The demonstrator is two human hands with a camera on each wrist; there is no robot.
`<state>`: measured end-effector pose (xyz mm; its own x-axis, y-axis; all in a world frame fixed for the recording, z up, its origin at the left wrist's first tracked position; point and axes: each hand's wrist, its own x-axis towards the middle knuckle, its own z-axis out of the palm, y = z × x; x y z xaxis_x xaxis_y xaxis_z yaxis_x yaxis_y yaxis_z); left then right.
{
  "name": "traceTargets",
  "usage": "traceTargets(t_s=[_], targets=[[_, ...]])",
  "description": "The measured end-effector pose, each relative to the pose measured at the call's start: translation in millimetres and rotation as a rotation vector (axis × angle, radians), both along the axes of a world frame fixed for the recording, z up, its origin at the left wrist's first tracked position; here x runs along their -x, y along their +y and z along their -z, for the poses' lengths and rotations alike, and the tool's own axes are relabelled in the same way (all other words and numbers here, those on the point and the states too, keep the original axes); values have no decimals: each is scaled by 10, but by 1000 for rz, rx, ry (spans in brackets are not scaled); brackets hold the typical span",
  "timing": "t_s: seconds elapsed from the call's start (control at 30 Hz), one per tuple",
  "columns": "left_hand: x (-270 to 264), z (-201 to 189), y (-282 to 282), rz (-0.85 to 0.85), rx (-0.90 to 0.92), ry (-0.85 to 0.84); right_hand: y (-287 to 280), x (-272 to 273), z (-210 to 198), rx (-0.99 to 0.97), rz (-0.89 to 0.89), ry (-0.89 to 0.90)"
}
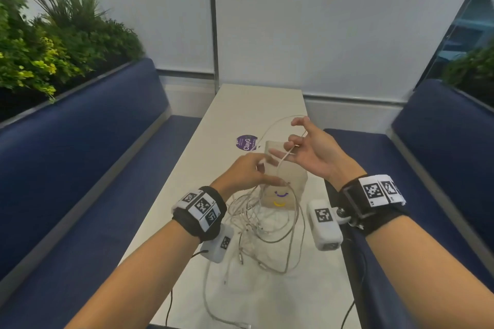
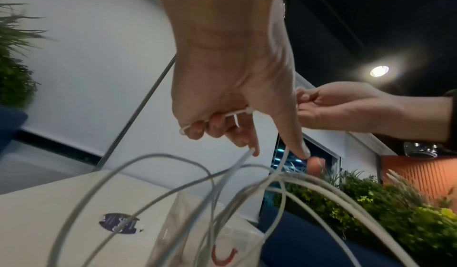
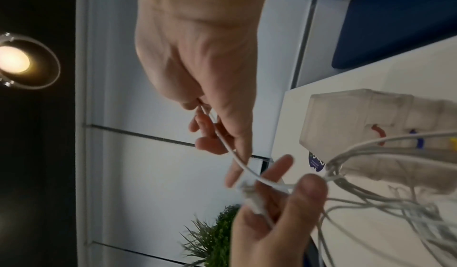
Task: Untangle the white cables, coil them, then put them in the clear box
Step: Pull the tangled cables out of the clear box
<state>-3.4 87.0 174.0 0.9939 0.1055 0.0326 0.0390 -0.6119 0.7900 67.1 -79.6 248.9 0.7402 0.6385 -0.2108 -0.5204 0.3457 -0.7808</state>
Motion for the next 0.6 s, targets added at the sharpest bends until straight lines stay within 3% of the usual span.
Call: traceTargets(t_s=[0.07,0.13,0.33,0.4,0.47,0.53,0.6], targets=[[-19,90,-47,36,-60,73,-15,16,-32,-91,5,80],[-46,165,-115,42,-237,119,-29,13,-81,-191,0,151],[-127,86,14,-130,-450,-1,-128,5,-196,-462,52,200],[-137,7,77,-120,-519,-31,-124,18,-155,-389,58,104],[-150,-57,123,-104,-515,-40,-128,54,-39,-134,26,-119],[-174,-95,177,-111,-495,-48,-142,102,130,75,-105,-320],[-173,-134,202,-105,-520,-43,-152,170,271,144,-279,-466]])
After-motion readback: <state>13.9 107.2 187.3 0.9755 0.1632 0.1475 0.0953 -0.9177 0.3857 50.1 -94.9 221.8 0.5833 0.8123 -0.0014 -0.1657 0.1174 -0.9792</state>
